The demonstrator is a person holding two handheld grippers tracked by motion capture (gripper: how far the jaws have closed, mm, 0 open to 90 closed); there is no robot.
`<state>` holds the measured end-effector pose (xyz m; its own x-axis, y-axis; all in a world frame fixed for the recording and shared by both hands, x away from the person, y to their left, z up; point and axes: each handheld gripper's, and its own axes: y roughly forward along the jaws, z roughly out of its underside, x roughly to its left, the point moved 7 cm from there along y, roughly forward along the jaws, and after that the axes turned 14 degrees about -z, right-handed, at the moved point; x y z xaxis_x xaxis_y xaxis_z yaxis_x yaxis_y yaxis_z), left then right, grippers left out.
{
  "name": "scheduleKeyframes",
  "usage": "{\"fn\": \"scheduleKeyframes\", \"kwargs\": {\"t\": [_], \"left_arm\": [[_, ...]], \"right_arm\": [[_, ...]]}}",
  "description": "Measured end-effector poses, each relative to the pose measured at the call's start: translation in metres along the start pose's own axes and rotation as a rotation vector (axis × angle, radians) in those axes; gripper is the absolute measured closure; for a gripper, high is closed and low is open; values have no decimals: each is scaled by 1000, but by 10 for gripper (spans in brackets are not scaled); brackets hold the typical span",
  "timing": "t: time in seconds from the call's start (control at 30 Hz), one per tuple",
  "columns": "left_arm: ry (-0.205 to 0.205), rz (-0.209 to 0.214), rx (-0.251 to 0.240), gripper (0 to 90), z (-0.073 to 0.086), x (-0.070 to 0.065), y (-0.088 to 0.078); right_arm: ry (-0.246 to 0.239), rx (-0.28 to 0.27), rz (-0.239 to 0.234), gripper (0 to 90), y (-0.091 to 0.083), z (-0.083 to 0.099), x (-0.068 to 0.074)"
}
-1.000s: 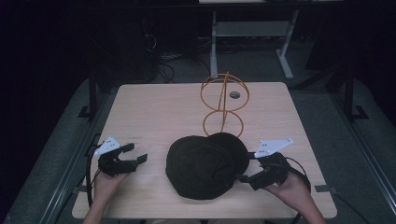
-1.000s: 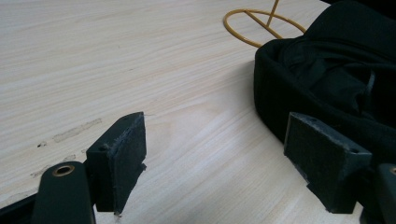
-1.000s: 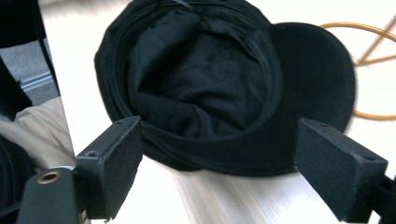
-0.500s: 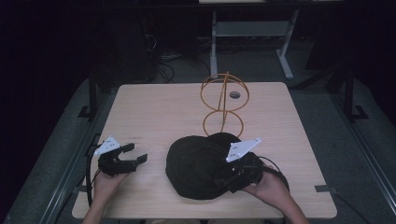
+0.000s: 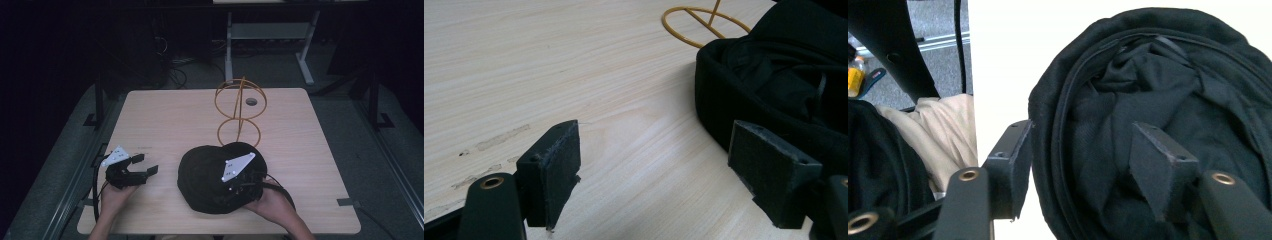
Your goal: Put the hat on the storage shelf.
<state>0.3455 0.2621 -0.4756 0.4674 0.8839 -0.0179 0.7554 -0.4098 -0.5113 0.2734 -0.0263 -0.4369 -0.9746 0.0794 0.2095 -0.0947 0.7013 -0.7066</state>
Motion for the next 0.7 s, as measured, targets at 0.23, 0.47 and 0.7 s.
{"fn": "scheduleKeyframes", "kwargs": {"t": [0.23, 0.47, 0.7], "left_arm": [[-1, 0, -6, 209, -1, 0, 0], [4, 4, -4, 209, 0, -1, 0], [5, 6, -4, 210, -1, -1, 0]], "right_arm": [[2, 27, -23, 507, 21, -1, 2], [26, 105, -19, 576, 45, 7, 0], [30, 125, -4, 630, 52, 11, -2]]}}
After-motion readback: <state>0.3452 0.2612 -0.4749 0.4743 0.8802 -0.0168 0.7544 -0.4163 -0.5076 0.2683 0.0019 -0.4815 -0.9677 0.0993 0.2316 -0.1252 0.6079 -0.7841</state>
